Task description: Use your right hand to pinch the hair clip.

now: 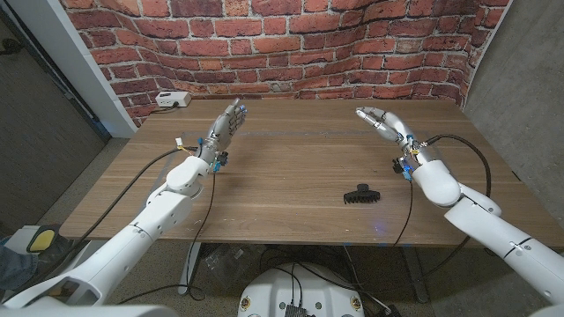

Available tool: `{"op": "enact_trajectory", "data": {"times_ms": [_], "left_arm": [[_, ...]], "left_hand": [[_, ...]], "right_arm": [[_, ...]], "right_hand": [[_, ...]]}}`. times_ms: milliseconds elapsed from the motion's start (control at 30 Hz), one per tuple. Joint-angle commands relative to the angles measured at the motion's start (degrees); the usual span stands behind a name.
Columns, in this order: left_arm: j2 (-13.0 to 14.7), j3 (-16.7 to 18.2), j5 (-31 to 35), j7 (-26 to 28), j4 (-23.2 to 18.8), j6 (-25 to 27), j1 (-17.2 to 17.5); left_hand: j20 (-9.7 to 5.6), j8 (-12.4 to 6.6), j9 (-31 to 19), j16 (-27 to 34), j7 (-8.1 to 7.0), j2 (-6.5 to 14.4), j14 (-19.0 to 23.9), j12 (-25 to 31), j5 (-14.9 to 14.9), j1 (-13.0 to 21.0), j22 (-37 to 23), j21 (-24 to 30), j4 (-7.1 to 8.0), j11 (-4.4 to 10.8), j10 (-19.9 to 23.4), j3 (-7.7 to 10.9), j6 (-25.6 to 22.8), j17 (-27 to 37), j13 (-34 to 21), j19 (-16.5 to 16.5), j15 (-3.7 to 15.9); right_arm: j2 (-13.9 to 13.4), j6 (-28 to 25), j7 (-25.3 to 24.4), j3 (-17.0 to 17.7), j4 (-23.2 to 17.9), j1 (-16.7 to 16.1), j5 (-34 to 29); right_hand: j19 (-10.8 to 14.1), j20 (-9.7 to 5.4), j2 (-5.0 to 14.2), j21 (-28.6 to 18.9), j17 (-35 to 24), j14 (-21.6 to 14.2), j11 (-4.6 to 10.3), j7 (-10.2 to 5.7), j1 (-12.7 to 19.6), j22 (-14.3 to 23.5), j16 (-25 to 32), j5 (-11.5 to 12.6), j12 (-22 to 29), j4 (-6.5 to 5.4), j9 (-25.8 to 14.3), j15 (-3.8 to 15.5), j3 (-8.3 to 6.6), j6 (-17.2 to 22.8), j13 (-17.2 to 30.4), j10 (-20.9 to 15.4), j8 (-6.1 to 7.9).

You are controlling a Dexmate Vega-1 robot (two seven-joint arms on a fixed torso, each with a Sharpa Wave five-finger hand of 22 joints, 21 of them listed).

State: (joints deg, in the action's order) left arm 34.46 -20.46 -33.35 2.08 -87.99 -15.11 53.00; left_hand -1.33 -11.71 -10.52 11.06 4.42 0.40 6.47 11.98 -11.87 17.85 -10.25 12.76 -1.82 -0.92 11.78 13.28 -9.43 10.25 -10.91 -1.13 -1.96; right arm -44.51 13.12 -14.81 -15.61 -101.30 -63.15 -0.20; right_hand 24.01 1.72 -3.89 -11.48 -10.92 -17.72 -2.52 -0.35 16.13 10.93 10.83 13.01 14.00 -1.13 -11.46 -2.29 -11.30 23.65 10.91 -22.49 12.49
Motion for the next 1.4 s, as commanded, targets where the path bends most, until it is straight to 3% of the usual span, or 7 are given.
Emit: {"op": "enact_trajectory", "data": {"times_ms": [33,167,300,533,700,933,1400], "left_arm": [[-0.8,-0.6,1.2,-0.8,1.5,-2.1,-1.0],[-1.3,-0.7,1.1,-0.9,1.9,-2.6,-1.1],[-1.8,-0.8,1.1,-0.8,2.3,-2.9,-1.3],[-1.9,-0.9,1.2,-0.1,2.2,-2.1,-1.4],[-1.7,-1.2,1.4,-0.2,2.3,-1.4,-1.7],[-1.0,-1.5,2.8,0.9,1.8,-0.1,-1.9],[-0.6,-1.3,2.3,0.3,1.4,-0.1,-1.4]], "left_hand": [[-0.42,-0.28,-0.2,0.3,-0.1,-0.1,0.7,0.5,0.0,0.4,-0.2,0.2,0.12,-0.02,0.6,-0.18,-0.6,0.2,-0.2,-0.4,0.21],[-0.2,-0.27,-0.2,0.3,-0.12,-0.1,0.8,0.4,0.0,0.4,-0.2,0.1,0.11,-0.01,0.7,-0.2,-0.7,0.2,-0.2,-0.4,0.21],[-2.9,-0.33,-0.2,0.4,0.31,0.0,2.0,0.7,-0.1,0.7,-0.1,0.4,0.03,-0.78,1.9,-0.3,-1.3,0.1,-0.2,-1.8,0.45],[-2.21,-0.02,-0.2,-0.1,0.33,0.1,1.3,0.2,-0.2,0.8,-0.1,0.0,0.0,-0.63,1.0,-0.4,-0.9,0.1,-0.2,-1.2,0.39],[-1.89,0.32,-0.2,-0.5,0.08,0.1,0.3,-0.2,-0.2,0.8,-0.1,-0.4,0.03,-0.46,0.2,-0.52,-0.1,0.1,-0.2,-0.5,0.15],[-3.24,0.78,-0.2,-0.7,0.99,-0.1,-1.0,-0.7,-0.2,0.6,-0.1,-0.6,0.15,-1.31,-1.2,-0.97,1.2,0.1,-0.1,-0.3,0.01],[-2.86,1.5,-0.2,-1.2,1.59,-0.5,-5.1,-1.4,-0.2,-0.2,-0.1,-1.6,0.54,-2.04,-5.5,-2.02,5.7,0.2,0.0,2.8,-0.86]], "right_arm": [[3.5,3.5,5.8,-0.7,7.2,3.8,14.3],[4.8,5.0,7.9,-0.8,10.1,5.0,18.6],[7.2,7.8,11.8,-1.1,14.6,6.7,24.5],[10.0,9.5,17.4,-2.0,21.1,9.7,31.6],[12.3,10.9,23.4,-2.4,26.6,12.1,36.9],[13.9,11.1,29.8,-3.3,31.0,14.3,40.9],[13.8,11.2,29.6,-4.0,31.0,14.6,40.6]], "right_hand": [[0.0,-0.41,0.29,-0.3,0.0,0.4,-0.4,0.14,-0.2,0.0,-0.3,-0.2,0.2,-0.17,0.1,-0.61,-0.35,-0.3,0.1,-0.5,-0.23],[-0.7,-0.21,0.41,-0.1,0.0,1.1,-0.66,0.16,-0.5,0.0,-0.5,-0.4,-0.1,-0.28,0.1,-0.98,-0.25,-0.5,0.1,0.1,-0.37],[-0.8,-0.23,0.45,-0.1,0.0,1.0,-0.93,0.12,-0.6,0.0,-0.4,-0.5,0.0,-0.33,0.1,-0.96,-0.19,-0.5,0.1,-0.1,-0.44],[-0.6,-0.63,0.84,-0.4,0.1,0.6,-1.06,0.06,-1.3,0.0,-0.1,-1.2,0.3,-0.46,-0.1,-0.87,0.06,3.9,0.1,-1.3,1.0],[-1.5,-1.25,0.75,-0.1,0.2,1.9,-2.22,1.46,-1.6,-0.1,-0.6,-1.6,-0.5,-0.26,0.0,-0.85,0.39,-1.5,0.1,-0.1,-1.36],[-10.6,-1.79,0.57,1.4,0.2,11.1,-5.03,2.22,-2.8,-0.2,-1.3,-1.8,-3.3,-0.09,0.3,-1.96,1.35,-6.6,0.0,8.0,-2.09],[-11.2,-3.94,0.91,0.5,0.5,13.1,-5.05,7.08,-3.8,-0.4,-0.8,-1.6,-3.2,-0.04,0.6,-1.4,2.0,-14.1,-0.4,11.3,-2.59]]}}
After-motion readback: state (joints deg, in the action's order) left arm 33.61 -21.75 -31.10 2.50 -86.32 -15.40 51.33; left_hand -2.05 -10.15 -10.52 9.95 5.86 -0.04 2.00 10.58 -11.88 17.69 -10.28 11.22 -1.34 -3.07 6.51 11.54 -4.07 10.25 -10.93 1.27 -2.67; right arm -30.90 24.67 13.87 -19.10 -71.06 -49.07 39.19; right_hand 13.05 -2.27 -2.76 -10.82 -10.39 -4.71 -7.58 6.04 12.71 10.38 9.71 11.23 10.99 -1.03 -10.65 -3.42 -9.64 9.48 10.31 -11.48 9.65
